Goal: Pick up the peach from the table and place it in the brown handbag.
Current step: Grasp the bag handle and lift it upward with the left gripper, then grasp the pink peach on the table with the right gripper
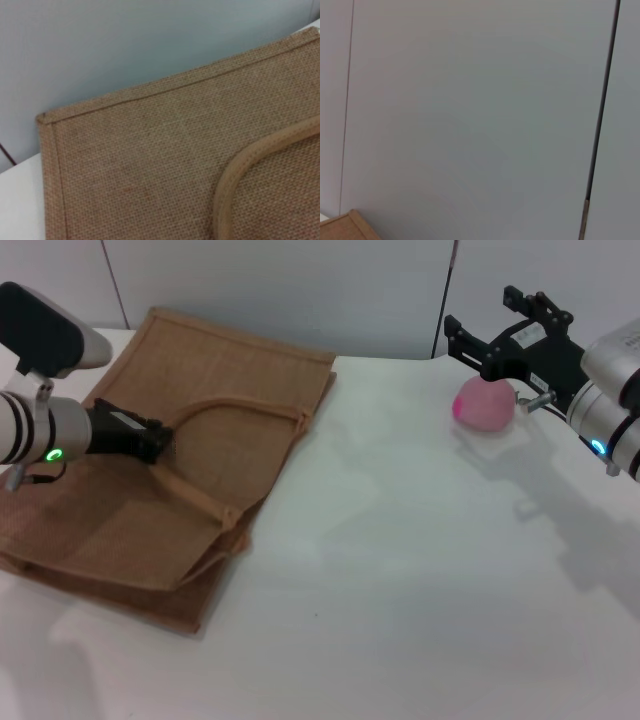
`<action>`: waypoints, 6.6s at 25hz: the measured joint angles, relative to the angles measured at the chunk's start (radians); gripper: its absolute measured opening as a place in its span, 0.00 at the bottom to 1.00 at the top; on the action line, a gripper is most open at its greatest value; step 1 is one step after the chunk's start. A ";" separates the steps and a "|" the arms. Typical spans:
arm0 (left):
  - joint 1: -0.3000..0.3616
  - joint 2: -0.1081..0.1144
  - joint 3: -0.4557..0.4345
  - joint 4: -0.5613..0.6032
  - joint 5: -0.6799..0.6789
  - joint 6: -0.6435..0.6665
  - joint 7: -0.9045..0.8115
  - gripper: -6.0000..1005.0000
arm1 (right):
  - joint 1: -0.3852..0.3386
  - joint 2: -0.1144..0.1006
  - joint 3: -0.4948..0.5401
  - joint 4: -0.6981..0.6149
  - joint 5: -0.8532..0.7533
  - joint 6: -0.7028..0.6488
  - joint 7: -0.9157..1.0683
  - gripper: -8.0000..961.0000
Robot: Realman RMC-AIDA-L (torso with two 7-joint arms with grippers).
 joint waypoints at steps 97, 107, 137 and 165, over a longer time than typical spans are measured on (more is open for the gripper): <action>0.059 -0.009 0.243 1.081 -0.219 -0.709 -0.394 0.11 | 0.051 -0.030 -0.062 -0.080 -0.067 0.491 0.110 0.91; 0.063 -0.009 0.243 1.081 -0.247 -0.721 -0.394 0.11 | 0.073 -0.034 -0.086 -0.001 -0.074 0.439 0.182 0.91; 0.051 -0.010 0.257 1.092 -0.293 -0.751 -0.399 0.11 | 0.104 -0.017 -0.122 0.064 -0.077 0.387 0.210 0.91; 0.040 -0.011 0.280 1.093 -0.297 -0.753 -0.408 0.11 | 0.135 -0.008 -0.132 0.118 -0.078 0.388 0.201 0.90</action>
